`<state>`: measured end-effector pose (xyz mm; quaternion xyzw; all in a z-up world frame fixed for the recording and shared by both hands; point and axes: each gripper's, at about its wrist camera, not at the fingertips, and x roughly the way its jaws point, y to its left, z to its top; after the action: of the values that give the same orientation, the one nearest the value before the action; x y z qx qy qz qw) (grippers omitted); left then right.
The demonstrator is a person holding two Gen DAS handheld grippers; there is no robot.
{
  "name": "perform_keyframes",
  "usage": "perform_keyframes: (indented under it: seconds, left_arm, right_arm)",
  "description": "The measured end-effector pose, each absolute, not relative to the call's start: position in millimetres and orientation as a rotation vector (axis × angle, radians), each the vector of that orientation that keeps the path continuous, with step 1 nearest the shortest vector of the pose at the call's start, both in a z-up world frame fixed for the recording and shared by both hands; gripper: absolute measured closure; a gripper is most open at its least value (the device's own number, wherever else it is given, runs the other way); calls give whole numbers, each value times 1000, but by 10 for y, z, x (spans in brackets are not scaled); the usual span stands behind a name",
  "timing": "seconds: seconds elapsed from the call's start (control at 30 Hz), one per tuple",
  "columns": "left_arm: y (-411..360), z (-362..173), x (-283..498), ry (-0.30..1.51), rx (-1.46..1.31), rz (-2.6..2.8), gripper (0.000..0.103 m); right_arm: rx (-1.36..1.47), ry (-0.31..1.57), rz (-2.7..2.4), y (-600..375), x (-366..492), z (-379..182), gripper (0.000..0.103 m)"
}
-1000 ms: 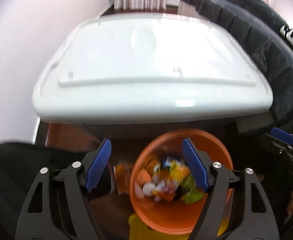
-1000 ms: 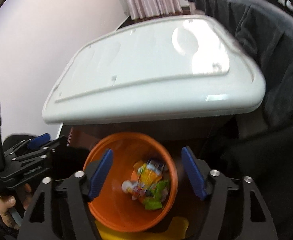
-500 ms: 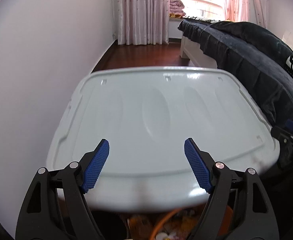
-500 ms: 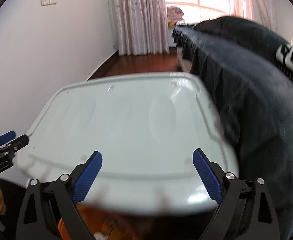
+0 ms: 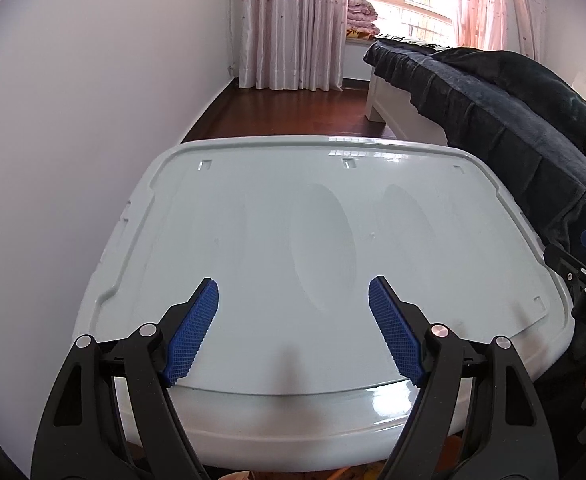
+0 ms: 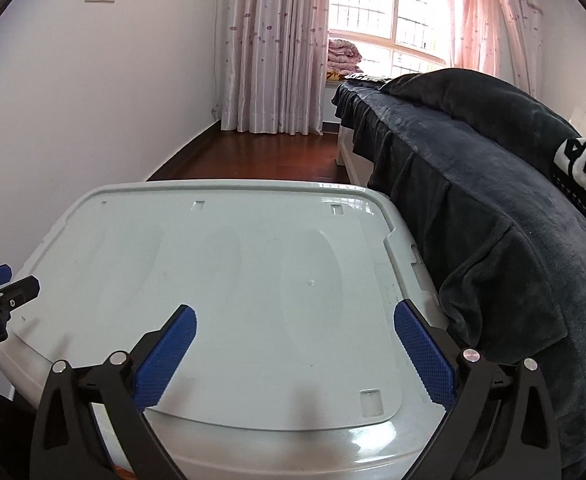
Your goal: Collect trash
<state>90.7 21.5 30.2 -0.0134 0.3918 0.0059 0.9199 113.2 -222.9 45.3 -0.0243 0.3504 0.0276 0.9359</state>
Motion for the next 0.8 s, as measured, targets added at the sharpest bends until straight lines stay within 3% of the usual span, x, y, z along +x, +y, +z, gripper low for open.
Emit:
perform_keyframes:
  seconds: [0.8]
  left_arm:
    - [266,256,901,816,-38,22,27]
  right_arm:
    - [-25,725,51,-2259,1130,435,5]
